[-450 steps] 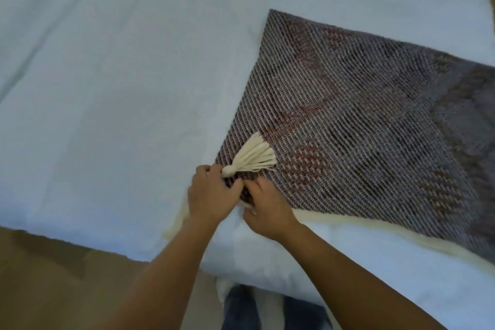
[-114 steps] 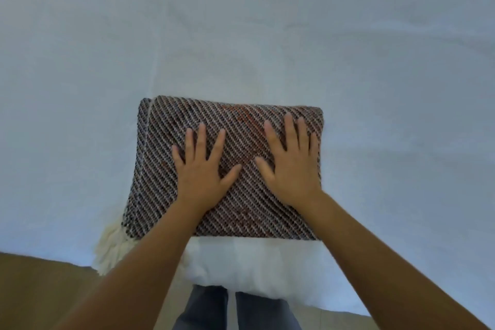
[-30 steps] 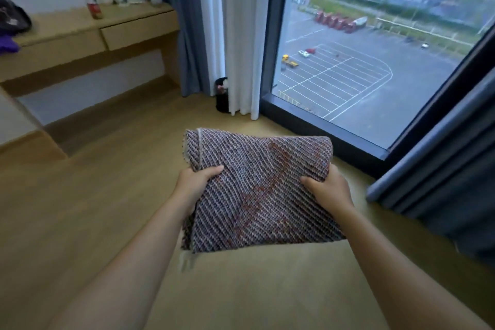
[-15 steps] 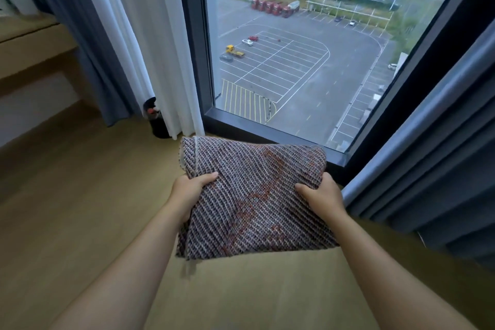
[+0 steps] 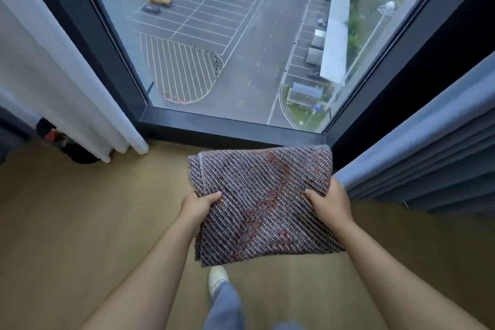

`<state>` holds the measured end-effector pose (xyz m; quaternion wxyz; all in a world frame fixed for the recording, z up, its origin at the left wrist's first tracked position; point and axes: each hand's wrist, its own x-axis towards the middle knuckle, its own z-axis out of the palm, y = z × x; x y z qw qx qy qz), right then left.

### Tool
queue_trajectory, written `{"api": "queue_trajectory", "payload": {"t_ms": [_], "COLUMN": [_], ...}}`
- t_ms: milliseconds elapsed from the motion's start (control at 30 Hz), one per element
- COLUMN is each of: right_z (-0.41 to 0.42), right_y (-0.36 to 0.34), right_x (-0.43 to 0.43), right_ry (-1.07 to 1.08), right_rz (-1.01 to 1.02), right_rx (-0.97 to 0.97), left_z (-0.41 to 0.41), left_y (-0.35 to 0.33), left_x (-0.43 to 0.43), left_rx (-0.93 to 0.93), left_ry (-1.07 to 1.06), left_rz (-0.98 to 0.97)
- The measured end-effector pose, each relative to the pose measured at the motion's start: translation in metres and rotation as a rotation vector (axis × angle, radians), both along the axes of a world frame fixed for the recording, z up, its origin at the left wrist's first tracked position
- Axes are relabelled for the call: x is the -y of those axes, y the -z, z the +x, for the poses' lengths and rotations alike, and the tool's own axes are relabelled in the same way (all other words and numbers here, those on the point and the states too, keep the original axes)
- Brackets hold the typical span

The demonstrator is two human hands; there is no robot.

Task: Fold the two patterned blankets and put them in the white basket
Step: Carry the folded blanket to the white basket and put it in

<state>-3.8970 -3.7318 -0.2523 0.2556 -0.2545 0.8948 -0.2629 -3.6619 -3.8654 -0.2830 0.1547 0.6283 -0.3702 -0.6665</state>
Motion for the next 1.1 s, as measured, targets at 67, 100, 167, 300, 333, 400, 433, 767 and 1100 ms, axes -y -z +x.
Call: {"api": "queue_trajectory", "payload": {"t_ms": [67,100,167,300,333,400,433,767,1100], "right_z": [-0.012,-0.019,-0.033,-0.066,-0.074,-0.088,-0.095,-0.102,-0.082], "right_y": [0.022,0.035,0.061,0.121,0.137,0.172,0.191,0.374,0.457], "right_x": [0.019,0.027,0.045,0.078,0.086,0.100,0.106,0.135,0.139], "right_ry": [0.031,0.054,0.089,0.111,0.110,0.105,0.102,0.041,-0.021], "right_rz": [0.018,0.035,0.066,0.114,0.126,0.140,0.145,0.197,0.156], "right_rx": [-0.017,-0.018,-0.018,-0.036,-0.041,-0.036,-0.033,0.022,0.122], "left_z": [-0.018,-0.027,-0.043,-0.075,-0.083,-0.098,-0.104,-0.093,-0.060], "left_y": [0.026,0.041,0.073,0.142,0.160,0.197,0.216,0.389,0.457], "left_x": [0.026,0.036,0.053,0.081,0.086,0.096,0.100,0.111,0.105], "left_rx": [0.015,0.017,0.018,0.075,0.093,0.128,0.149,0.290,0.473], "left_ry": [0.023,0.038,0.058,0.130,0.145,0.178,0.199,0.234,0.150], "left_rz": [0.039,0.056,0.084,0.061,0.038,-0.026,-0.056,-0.147,-0.206]}}
